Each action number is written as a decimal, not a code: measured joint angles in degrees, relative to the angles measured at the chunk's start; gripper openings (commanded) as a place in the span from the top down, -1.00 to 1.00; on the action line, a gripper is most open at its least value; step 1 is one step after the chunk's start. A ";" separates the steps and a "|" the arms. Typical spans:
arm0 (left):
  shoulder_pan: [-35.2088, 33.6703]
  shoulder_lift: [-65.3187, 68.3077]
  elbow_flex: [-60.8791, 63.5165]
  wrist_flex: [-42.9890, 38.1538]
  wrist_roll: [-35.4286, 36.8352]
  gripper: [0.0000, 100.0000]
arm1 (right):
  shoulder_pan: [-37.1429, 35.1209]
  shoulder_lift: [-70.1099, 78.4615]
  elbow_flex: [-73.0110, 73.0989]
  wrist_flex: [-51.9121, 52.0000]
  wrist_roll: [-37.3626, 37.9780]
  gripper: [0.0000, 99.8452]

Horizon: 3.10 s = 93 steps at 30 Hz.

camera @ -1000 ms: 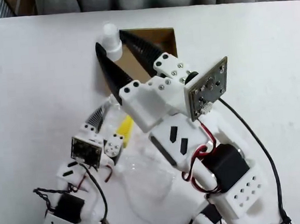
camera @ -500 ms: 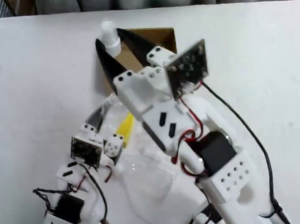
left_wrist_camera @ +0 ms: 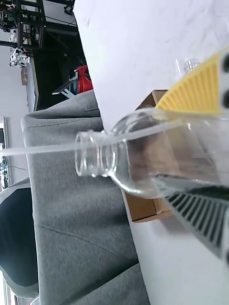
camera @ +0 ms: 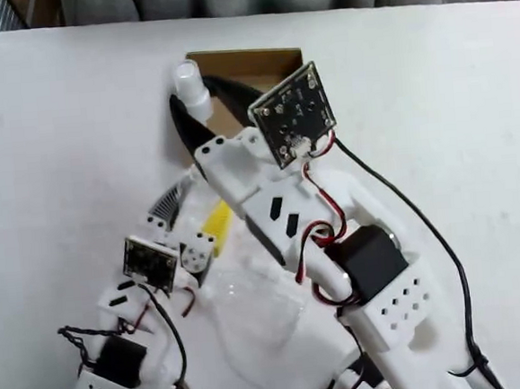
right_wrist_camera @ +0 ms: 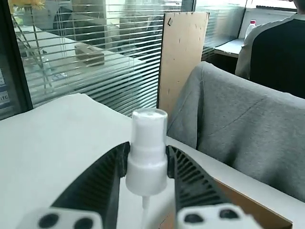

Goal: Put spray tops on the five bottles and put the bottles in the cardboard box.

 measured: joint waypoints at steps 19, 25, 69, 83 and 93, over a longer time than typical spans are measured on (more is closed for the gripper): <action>-0.09 0.00 0.00 0.00 0.00 0.96 | -2.55 13.80 -19.34 26.55 0.44 0.97; -0.26 0.00 0.00 0.00 0.00 0.96 | -2.81 13.80 -19.52 26.55 0.44 0.96; 0.00 0.00 0.00 0.00 4.04 0.95 | 5.63 14.24 -28.04 28.92 -4.04 0.68; 0.44 0.00 -4.48 2.02 6.77 0.95 | 8.70 14.33 -28.84 28.92 -5.36 0.68; 0.44 0.00 -4.57 0.70 6.77 0.96 | 8.79 14.33 -28.84 26.20 -5.36 0.68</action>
